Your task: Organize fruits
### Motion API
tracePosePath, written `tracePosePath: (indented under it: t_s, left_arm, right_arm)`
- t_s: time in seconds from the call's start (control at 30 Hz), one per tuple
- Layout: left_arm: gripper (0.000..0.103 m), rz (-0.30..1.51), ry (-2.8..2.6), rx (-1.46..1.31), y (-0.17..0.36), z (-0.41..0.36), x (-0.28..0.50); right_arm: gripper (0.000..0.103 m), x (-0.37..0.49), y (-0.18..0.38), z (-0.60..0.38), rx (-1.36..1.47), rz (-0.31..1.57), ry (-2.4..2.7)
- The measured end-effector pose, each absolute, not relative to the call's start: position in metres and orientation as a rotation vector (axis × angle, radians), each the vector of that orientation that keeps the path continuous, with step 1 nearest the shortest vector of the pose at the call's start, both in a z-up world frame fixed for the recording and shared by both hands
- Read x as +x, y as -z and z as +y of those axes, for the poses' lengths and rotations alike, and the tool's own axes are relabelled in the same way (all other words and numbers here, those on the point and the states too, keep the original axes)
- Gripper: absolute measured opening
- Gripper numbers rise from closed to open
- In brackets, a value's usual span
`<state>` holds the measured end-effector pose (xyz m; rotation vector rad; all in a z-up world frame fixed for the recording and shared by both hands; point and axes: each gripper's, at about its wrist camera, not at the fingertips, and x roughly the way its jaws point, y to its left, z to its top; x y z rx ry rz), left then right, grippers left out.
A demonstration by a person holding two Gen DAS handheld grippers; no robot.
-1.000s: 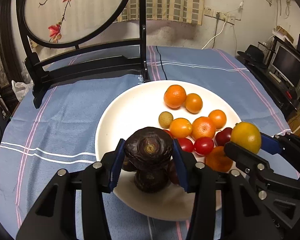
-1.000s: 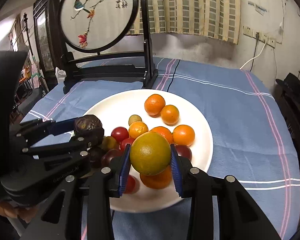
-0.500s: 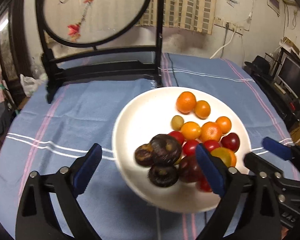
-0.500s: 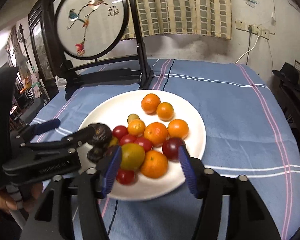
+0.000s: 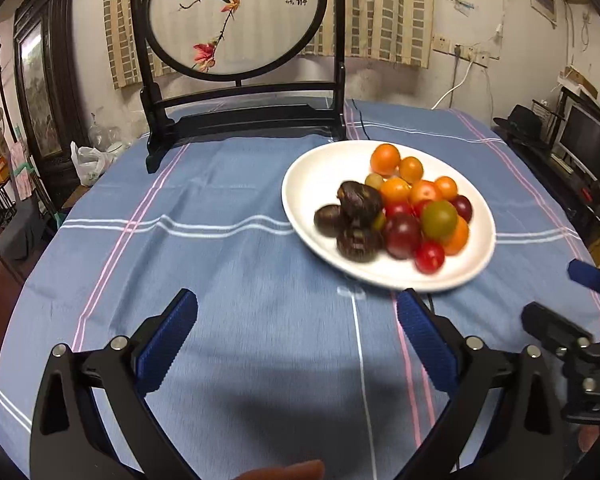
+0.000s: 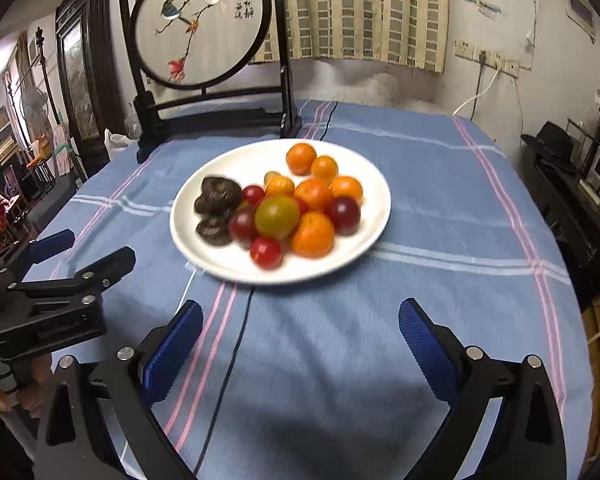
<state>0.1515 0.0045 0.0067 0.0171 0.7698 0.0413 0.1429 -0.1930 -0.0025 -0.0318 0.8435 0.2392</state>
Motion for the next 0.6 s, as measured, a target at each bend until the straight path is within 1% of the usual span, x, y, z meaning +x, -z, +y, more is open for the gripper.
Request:
tracePosePath:
  t_s: [0.27,0.6]
  left_arm:
    - [0.098,0.714,-0.013,-0.004,-0.013,0.008,0.108]
    - [0.098,0.778,-0.015,-0.030,0.004,0.013,0.107]
  right_arm:
    - [0.099,0.111,0.013,-0.185,0.014,0.866,-0.262]
    - [0.099,0.103,0.025,-0.176,0.008,0.905,-0.249]
